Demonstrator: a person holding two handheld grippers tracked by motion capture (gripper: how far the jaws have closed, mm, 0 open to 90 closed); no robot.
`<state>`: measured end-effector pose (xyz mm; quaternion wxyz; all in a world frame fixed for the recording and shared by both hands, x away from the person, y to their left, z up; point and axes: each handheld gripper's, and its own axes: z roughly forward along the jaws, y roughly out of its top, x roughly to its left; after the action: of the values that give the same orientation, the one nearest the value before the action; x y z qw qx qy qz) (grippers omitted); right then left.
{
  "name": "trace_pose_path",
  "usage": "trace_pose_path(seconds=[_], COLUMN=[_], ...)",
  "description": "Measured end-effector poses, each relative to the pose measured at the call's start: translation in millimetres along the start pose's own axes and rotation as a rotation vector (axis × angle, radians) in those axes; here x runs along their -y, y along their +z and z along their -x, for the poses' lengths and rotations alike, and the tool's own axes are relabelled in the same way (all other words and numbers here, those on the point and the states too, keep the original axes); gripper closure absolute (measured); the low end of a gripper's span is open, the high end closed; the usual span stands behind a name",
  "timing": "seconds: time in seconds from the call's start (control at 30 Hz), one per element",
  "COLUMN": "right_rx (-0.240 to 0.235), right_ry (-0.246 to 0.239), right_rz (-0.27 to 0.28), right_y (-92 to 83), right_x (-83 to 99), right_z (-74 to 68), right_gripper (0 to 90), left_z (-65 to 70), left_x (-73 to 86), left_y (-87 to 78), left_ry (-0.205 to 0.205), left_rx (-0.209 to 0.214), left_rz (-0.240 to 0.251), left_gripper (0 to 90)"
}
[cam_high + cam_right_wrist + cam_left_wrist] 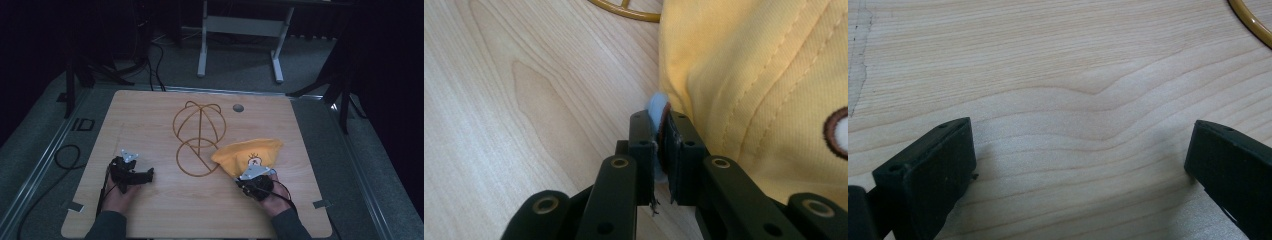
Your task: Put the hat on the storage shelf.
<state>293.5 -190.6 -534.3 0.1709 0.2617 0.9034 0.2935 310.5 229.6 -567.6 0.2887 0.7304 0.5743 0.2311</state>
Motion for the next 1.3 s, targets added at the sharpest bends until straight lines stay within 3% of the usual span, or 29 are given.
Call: trace_pose_path(seconds=[0.5,0.83,1.3], right_rx=[-0.019,-0.027,0.0], right_ry=[0.004,0.035,0.052], right_rz=[0.026,0.046,0.082], right_y=[-20.5,-35.6,-59.6], right_x=[-1.8,0.5,-0.1], right_z=[11.4,24.0,43.0], right_gripper=[83.2,83.4,83.7], left_z=[0.1,0.1,0.0], left_x=[0.0,0.0,-0.1], left_y=[-0.1,0.0,-0.2], left_ry=[0.001,0.0,0.001], left_rx=[0.0,0.001,0.001], left_rz=[-0.001,0.0,-0.002], left_gripper=[0.2,0.2,0.2])
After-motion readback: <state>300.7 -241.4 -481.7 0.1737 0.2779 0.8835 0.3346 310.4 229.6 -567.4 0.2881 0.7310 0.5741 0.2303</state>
